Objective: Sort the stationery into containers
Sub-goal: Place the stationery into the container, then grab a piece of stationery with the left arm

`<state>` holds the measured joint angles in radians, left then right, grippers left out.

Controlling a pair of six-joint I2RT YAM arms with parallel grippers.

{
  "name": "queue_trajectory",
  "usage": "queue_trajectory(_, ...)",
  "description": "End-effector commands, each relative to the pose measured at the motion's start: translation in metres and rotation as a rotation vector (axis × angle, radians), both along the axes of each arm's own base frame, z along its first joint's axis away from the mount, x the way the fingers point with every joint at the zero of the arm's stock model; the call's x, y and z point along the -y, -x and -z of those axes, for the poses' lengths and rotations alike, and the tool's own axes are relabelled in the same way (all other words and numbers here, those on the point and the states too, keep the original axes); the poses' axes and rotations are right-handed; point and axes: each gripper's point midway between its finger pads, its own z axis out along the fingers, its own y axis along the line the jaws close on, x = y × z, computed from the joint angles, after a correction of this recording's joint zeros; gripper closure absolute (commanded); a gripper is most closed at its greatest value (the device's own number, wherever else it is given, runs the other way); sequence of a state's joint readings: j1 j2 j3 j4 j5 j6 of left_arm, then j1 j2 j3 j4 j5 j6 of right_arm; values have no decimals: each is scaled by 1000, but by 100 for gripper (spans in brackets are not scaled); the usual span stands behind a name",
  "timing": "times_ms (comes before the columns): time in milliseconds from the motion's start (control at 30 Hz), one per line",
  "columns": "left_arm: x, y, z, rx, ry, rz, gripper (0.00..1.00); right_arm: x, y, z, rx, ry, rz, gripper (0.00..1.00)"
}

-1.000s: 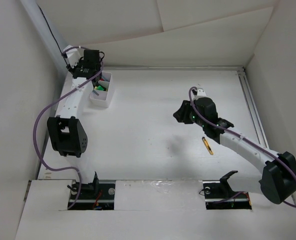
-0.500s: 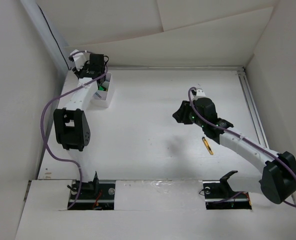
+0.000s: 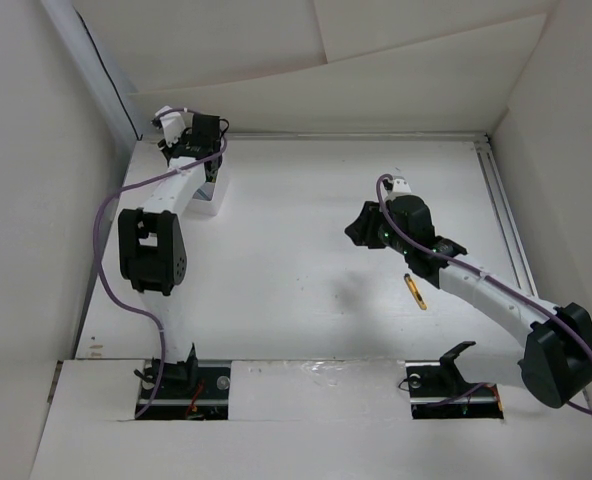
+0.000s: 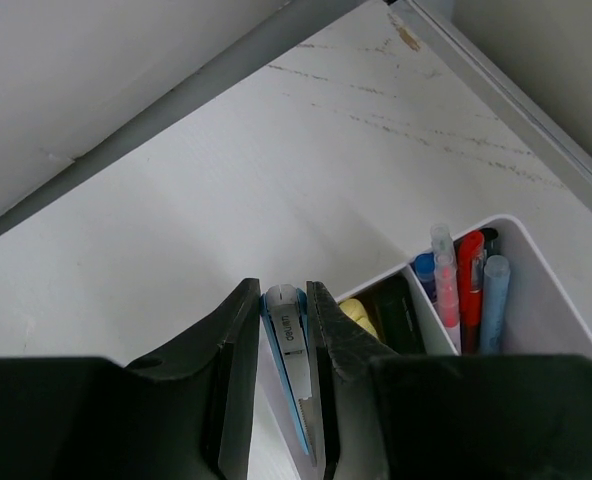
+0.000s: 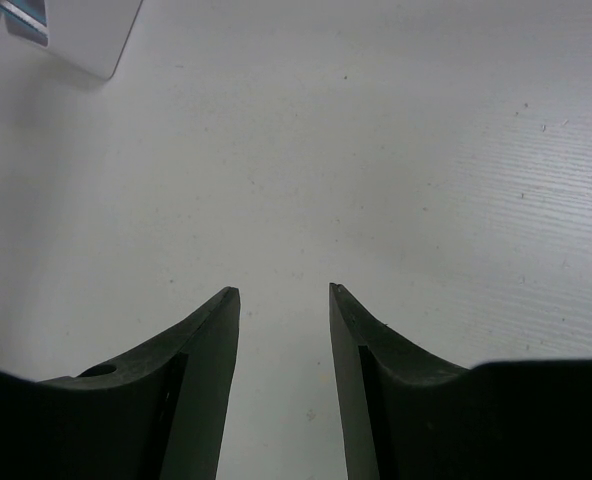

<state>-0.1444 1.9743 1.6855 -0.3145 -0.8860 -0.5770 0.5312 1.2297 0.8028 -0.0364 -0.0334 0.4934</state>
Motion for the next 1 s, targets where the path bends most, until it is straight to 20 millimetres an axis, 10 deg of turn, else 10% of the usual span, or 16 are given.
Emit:
queue_trajectory(0,-1,4,-17,40,-9,-21,96,-3,-6,-22,77,-29,3,52)
queue_trajectory(333,34,4,-94,193,56,120,62,7,-6,-24,96,-18,48,52)
queue_trajectory(467,38,7,-99,184,82,144,62,11,-9,-24,99,-14,67,52)
queue_trajectory(600,60,11,-122,257,188,224,85,23,-12,-22,103,5,133,57)
queue_trajectory(767,156,37,-141,345,448,541,93,57,-20,-5,57,69,291,99)
queue_trajectory(967,304,125,-73,240,549,881,100,100,-14,27,-69,130,480,100)
